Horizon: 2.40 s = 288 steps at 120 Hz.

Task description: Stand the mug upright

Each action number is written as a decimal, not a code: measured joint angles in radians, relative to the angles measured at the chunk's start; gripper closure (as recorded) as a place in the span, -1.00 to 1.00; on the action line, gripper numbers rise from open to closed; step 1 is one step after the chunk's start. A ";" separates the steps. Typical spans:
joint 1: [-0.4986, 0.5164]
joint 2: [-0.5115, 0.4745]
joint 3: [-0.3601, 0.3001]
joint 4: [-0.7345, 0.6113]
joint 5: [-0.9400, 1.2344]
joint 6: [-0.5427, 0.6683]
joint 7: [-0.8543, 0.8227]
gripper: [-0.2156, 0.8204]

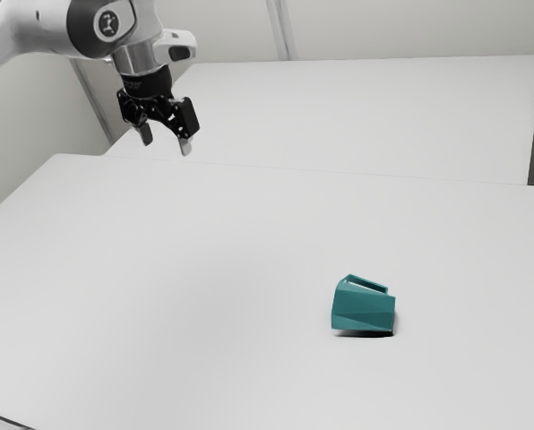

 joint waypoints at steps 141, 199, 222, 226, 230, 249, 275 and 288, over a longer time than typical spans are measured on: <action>0.012 0.005 -0.074 -0.604 -0.623 0.748 0.005 -0.58; -0.031 0.069 -0.176 -0.614 -0.701 0.782 0.033 -0.58; -0.082 0.098 -0.181 -0.613 -0.784 0.829 0.037 -0.58; -0.102 0.101 -0.180 -0.612 -0.800 0.839 0.037 -0.58; -0.124 0.105 -0.175 -0.612 -0.814 0.849 0.038 -0.58; -0.197 0.143 -0.130 -0.599 -0.861 0.887 0.040 -0.58; -0.220 0.194 -0.125 -0.559 -0.884 0.919 0.042 -0.58; -0.236 0.211 -0.124 -0.550 -0.895 0.929 0.042 -0.58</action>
